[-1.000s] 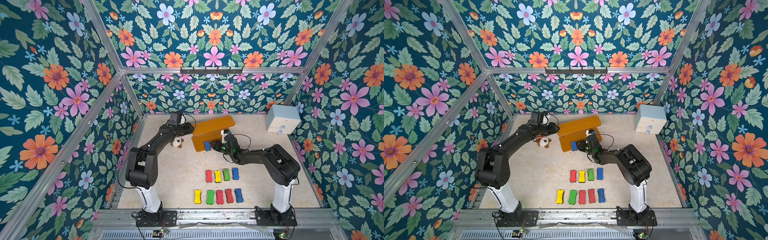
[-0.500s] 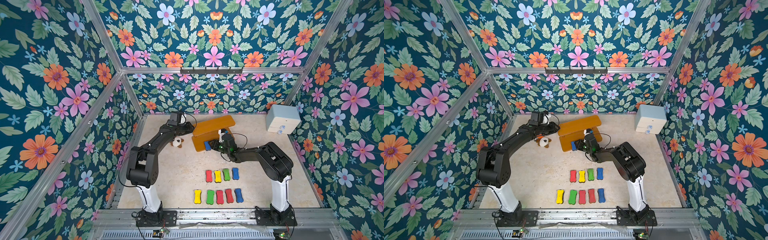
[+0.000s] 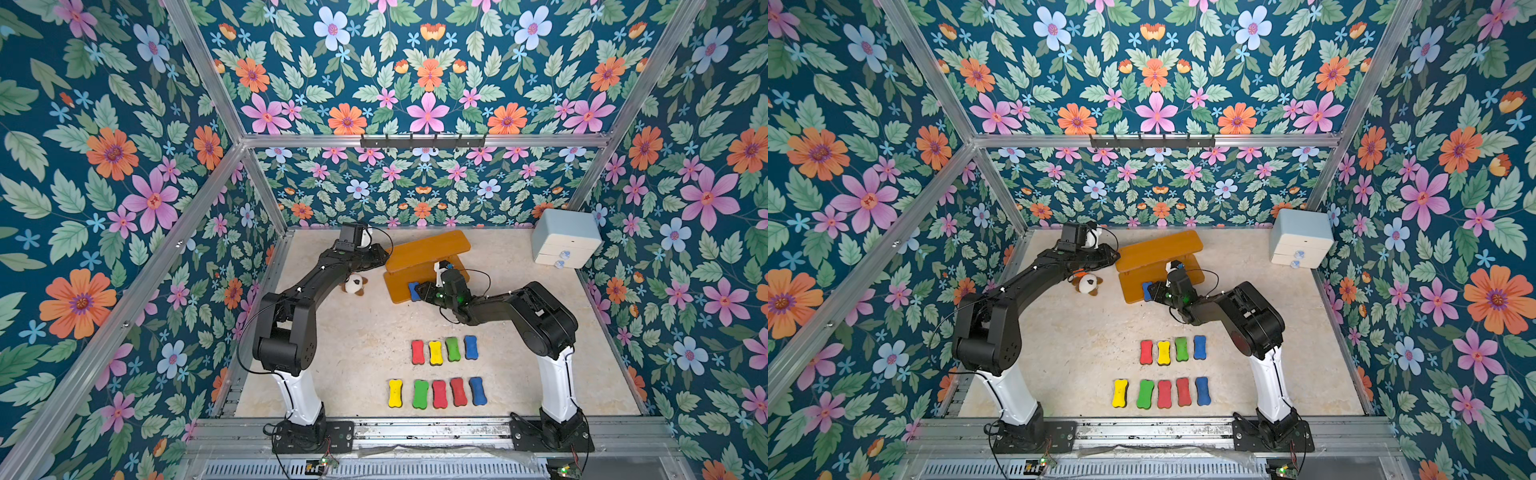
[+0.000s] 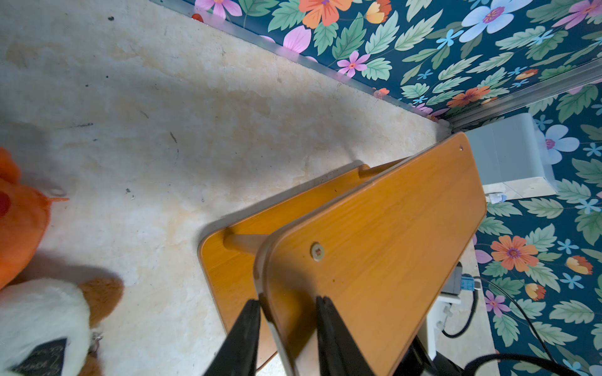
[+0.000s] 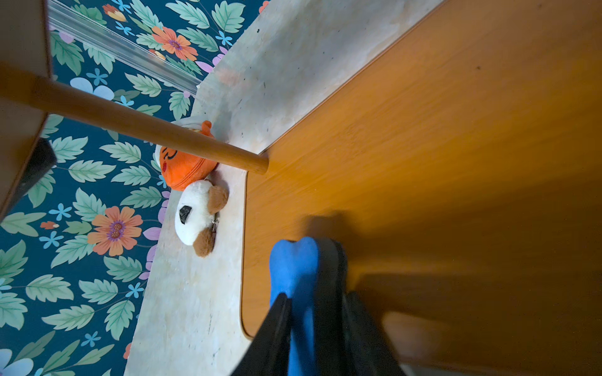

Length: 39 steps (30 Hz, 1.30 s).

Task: Remove the whiteboard erasers from the shelf
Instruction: Pick up the whiteboard eraser from the shelf.

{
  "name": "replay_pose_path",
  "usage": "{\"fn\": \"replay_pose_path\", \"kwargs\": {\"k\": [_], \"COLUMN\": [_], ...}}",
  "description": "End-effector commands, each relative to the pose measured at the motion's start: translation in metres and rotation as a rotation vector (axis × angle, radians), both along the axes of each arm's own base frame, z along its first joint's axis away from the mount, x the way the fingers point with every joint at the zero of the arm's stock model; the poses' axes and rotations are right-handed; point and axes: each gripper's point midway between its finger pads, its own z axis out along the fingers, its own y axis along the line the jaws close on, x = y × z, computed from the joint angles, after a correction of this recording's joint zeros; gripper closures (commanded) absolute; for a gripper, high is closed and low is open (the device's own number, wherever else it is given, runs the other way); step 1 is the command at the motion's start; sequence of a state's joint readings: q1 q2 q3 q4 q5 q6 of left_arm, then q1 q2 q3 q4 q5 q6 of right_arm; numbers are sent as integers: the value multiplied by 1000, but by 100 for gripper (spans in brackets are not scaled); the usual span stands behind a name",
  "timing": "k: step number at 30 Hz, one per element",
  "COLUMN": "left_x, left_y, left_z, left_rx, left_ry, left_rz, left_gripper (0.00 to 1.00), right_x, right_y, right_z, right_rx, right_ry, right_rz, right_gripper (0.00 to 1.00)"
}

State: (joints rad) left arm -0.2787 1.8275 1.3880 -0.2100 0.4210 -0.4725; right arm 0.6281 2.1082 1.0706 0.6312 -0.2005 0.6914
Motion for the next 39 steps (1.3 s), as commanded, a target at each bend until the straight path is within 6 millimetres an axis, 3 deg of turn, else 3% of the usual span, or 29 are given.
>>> {"fn": "replay_pose_path", "kwargs": {"k": [1, 13, 26, 32, 39], "left_x": [-7, -9, -14, -25, -51], "left_y": [3, 5, 9, 14, 27], "left_z": [-11, -6, 7, 20, 26], "left_rx": [20, 19, 14, 14, 34], "left_ry": [49, 38, 15, -2, -18], "left_rz": [5, 9, 26, 40, 60], "left_gripper": [66, 62, 61, 60, 58], "right_x": [0, -2, -8, -15, -27], "right_y": [1, -1, 1, 4, 7], "right_z": [-2, -4, 3, 8, 14], "right_rx": [7, 2, -11, -3, 15], "right_ry": [7, 21, 29, 36, 43], "right_rz": [-1, -16, -67, -97, -126], "right_gripper": [71, 84, 91, 95, 97]}}
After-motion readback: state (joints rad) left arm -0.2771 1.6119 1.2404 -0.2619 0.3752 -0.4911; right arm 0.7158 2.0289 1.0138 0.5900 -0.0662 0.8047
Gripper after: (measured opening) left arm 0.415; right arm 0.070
